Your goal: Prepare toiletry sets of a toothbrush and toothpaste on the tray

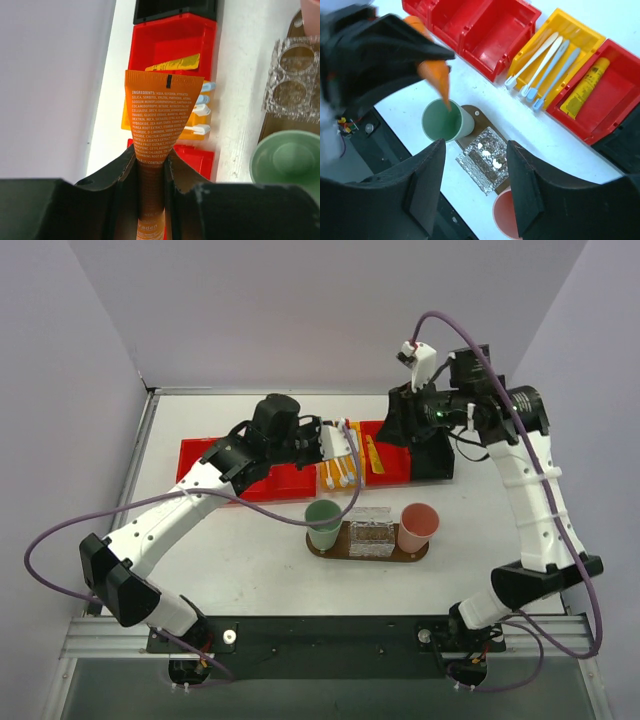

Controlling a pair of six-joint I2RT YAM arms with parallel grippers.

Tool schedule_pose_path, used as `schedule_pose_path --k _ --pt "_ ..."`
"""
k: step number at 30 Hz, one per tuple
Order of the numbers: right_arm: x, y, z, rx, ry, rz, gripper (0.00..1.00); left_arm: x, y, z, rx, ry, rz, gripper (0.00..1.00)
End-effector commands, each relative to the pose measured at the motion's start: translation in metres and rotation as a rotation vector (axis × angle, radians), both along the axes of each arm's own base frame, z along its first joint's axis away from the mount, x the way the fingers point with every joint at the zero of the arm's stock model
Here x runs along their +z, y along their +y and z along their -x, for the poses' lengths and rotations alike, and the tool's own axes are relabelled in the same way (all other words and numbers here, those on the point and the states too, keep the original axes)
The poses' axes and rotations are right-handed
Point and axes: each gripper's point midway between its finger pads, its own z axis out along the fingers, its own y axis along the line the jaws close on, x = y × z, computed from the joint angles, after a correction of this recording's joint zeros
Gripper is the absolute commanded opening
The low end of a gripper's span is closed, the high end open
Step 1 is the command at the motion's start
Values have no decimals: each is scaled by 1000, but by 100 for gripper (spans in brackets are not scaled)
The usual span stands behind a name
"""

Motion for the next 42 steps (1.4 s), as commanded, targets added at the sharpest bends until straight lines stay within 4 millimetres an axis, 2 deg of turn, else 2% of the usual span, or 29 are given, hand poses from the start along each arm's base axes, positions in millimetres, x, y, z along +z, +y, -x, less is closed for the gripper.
schedule_pose_path --k 1,7,8,9,10,11,12,16,23,29,32,36,42 --pt "36 -5 25 5 -107 -68 48 64 -16 -12 24 140 366 0" --pt "44 4 33 45 -111 -133 50 81 -33 -3 -7 355 569 0" --pt "45 4 32 47 -112 -138 50 85 -37 5 -53 400 598 0" --pt "46 6 31 54 -119 -148 50 83 -37 6 -61 439 618 0" --pt "46 8 30 57 -124 -151 50 89 -40 6 -67 490 670 0" --pt "47 8 29 55 -132 -151 52 92 -42 14 -107 529 685 0" --pt "48 8 24 41 -146 -150 53 88 -44 17 -117 558 691 0" --pt "45 11 13 23 -132 -147 55 86 -46 24 -145 595 711 0" --pt "52 29 11 45 -146 -153 56 79 -44 27 -139 575 691 0" --pt "46 42 7 61 -122 -147 55 75 -48 33 -148 554 660 0" --pt "40 47 6 68 -108 -139 52 74 -50 36 -154 554 651 0" --pt "35 50 6 71 -95 -131 38 75 -49 38 -157 553 649 0" --pt "25 53 7 81 -70 -119 26 77 -47 39 -163 527 641 0"
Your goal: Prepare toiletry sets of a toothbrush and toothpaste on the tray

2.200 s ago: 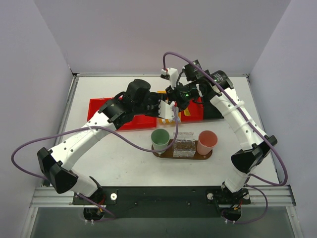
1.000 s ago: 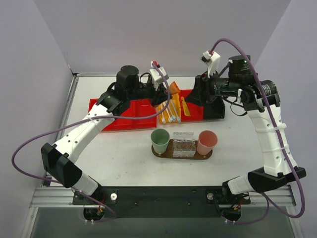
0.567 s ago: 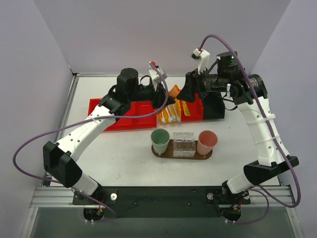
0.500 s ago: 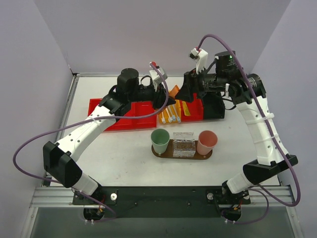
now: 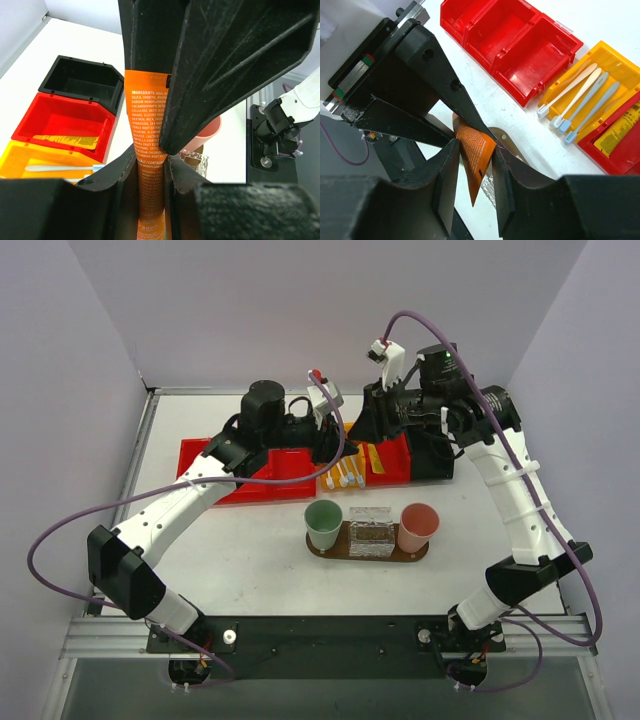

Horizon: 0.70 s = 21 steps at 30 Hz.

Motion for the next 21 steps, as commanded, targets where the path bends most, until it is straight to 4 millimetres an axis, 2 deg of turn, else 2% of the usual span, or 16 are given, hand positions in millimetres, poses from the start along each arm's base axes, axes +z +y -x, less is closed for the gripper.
schedule_pose_path --k 1,2,3,5,6,7,12,13,15,16,20,21 --pt "2 4 -1 10 -17 -2 25 33 6 8 -12 -111 49 0" --pt "1 4 -1 11 -15 -2 24 34 6 7 -9 -114 49 0" --pt "0 4 1 14 -14 1 18 35 7 7 -8 -118 48 0" --pt "-1 4 1 16 -16 6 13 36 7 8 -10 -120 48 0" --pt "-3 3 1 13 -13 12 5 36 7 8 -8 -122 46 0" --pt "-2 2 2 10 -15 13 1 36 8 8 -7 -123 46 0" --pt "-1 -5 -1 -25 -37 38 0 38 9 6 3 -126 41 0" --pt "0 -6 -2 -32 -46 43 0 37 9 6 4 -127 39 11" --pt "2 -12 -4 -54 -66 64 0 36 8 7 -2 -127 32 23" --pt "2 -14 -5 -64 -70 71 0 36 9 8 -5 -129 30 33" --pt "5 -23 -5 -96 -94 100 0 31 9 13 -24 -133 13 51" --pt "5 -26 -5 -104 -100 109 0 30 9 15 -32 -140 7 53"
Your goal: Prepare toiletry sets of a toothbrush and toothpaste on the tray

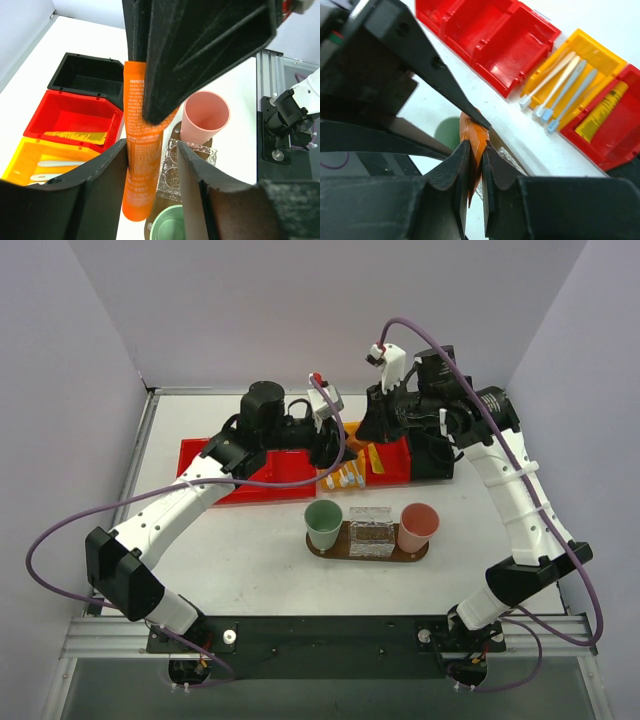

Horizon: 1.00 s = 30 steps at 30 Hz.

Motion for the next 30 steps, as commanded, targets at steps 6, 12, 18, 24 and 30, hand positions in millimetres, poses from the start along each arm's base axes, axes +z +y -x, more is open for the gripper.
schedule_pose_path --k 6,12,18,24,30 --pt "15 -34 -2 -110 -104 89 0 28 7 21 -56 -103 17 69" --pt "-1 -48 7 -127 -64 175 0 29 20 23 -26 -149 -23 71" --pt "-21 -60 20 -138 -56 260 0 27 38 19 28 -172 -65 71" --pt "-47 -64 38 -107 -19 335 0 22 61 7 124 -200 -121 71" --pt "-72 -69 48 -86 14 403 0 17 77 -2 180 -210 -152 71"
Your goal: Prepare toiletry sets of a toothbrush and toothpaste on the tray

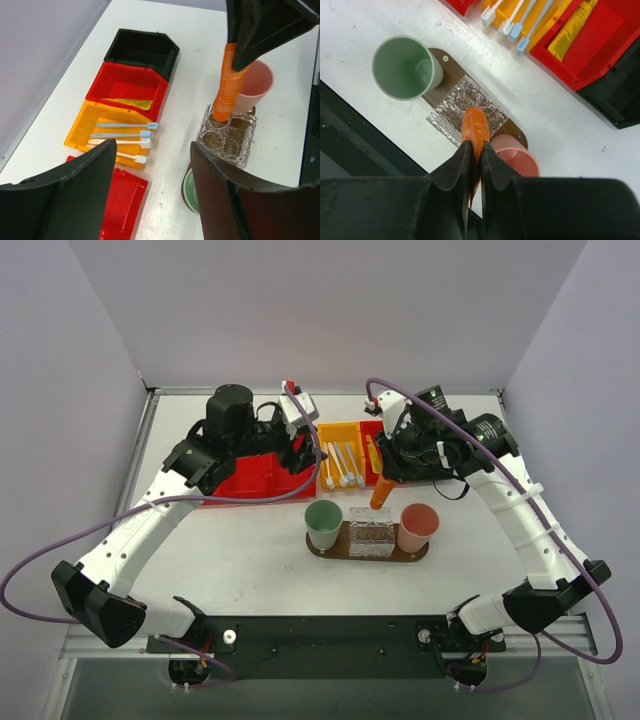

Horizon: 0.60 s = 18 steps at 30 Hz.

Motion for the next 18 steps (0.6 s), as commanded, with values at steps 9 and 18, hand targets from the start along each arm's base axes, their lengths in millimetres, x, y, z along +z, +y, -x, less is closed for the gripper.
schedule_pose_path --k 9,18 --pt "-25 -11 8 8 24 106 0 -1 28 -4 78 -56 -55 71" --pt "-41 -9 6 13 48 125 0 -3 33 -3 85 -66 -70 71"
